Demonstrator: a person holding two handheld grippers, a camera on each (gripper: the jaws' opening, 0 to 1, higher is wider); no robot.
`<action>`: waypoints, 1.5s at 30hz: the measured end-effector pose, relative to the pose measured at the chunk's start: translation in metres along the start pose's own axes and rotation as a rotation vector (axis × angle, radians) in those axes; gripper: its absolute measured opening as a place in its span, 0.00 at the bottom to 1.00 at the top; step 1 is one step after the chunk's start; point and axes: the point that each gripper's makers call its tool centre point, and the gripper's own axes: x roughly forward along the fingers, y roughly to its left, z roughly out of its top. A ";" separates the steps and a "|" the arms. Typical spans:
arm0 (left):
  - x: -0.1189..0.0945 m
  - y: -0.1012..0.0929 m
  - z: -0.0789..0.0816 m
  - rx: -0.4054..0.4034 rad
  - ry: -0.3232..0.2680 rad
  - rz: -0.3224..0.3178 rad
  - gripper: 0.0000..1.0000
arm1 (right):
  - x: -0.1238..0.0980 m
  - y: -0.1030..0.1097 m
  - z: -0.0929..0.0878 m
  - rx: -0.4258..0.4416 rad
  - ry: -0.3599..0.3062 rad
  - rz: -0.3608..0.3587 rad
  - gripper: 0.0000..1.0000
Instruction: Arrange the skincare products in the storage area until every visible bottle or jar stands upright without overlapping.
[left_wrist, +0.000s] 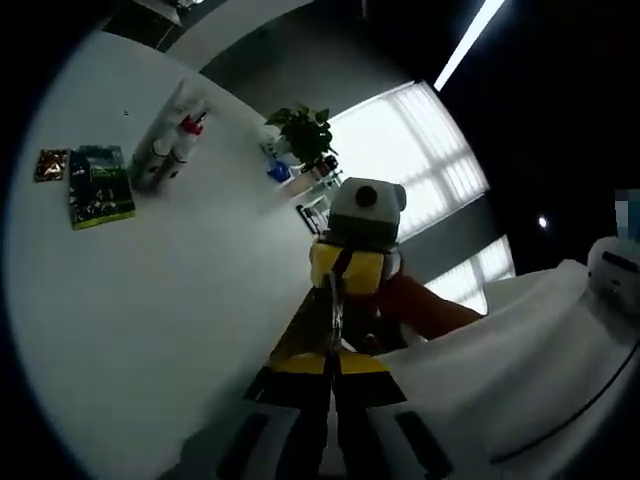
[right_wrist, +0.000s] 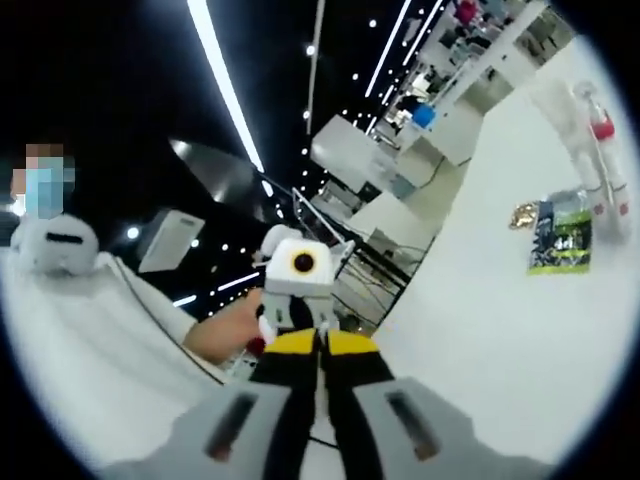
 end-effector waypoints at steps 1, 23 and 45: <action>0.000 0.000 -0.001 -0.002 0.006 0.000 0.00 | 0.000 0.000 -0.001 -0.010 0.008 -0.005 0.01; -0.009 0.008 0.009 -0.041 -0.078 0.015 0.00 | -0.011 -0.018 0.021 -0.139 -0.100 -0.126 0.22; -0.025 0.015 0.047 -0.085 -0.294 0.021 0.03 | -0.004 -0.018 0.015 0.021 -0.159 -0.076 0.00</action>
